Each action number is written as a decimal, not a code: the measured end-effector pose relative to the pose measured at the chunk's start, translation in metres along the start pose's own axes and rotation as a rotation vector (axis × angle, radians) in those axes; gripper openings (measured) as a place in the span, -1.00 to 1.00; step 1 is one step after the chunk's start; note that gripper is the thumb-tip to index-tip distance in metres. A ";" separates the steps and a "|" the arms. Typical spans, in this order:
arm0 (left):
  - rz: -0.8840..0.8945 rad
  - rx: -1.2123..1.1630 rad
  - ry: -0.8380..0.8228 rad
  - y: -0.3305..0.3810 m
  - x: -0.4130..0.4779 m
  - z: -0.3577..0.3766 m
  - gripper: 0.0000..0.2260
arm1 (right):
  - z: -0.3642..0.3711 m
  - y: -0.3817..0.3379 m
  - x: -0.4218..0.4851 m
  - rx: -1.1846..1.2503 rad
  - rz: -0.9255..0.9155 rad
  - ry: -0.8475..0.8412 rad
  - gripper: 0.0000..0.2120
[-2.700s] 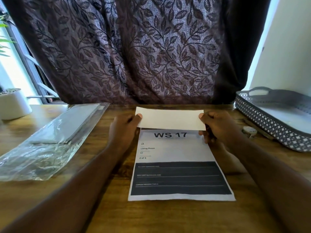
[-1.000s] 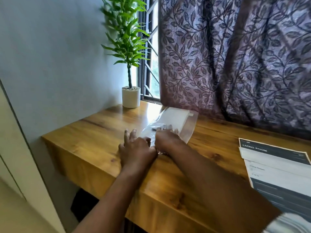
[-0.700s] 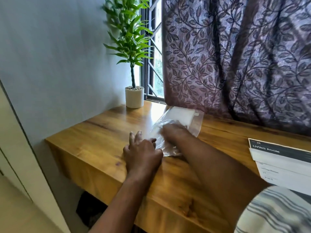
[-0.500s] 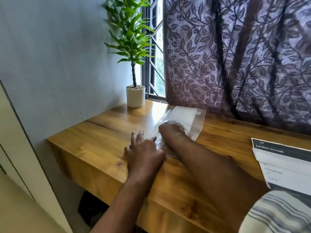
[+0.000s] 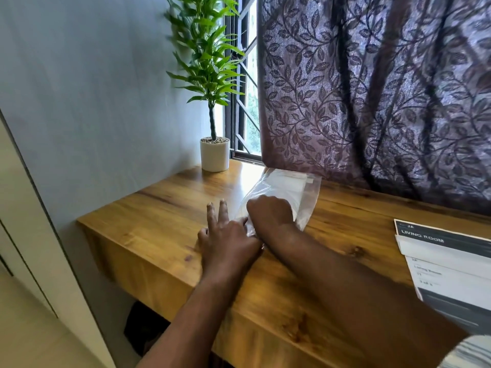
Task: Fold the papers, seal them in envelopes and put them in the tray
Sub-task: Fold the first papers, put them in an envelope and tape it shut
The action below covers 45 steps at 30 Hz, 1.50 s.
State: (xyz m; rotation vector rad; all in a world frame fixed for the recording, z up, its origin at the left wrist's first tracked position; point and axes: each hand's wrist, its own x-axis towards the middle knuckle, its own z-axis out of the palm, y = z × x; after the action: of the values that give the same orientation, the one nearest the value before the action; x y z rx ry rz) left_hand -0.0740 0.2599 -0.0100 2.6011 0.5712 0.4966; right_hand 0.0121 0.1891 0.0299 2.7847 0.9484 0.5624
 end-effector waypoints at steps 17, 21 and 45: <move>0.096 0.042 0.093 0.006 -0.008 -0.004 -0.48 | -0.122 0.053 -0.120 0.364 -0.036 0.444 -0.89; 0.122 -0.020 0.181 0.005 -0.012 -0.008 -0.64 | -0.146 0.080 -0.137 0.517 -0.009 0.569 -0.87; -0.196 -1.235 -0.648 0.209 -0.043 -0.029 -0.91 | -0.124 0.218 -0.274 0.283 -0.418 0.727 -0.73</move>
State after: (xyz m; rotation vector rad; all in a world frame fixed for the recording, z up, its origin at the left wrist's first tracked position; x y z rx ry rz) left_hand -0.0580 0.0780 0.1035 1.3593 0.1645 -0.0986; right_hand -0.1153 -0.1490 0.1165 2.4724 1.8040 1.5048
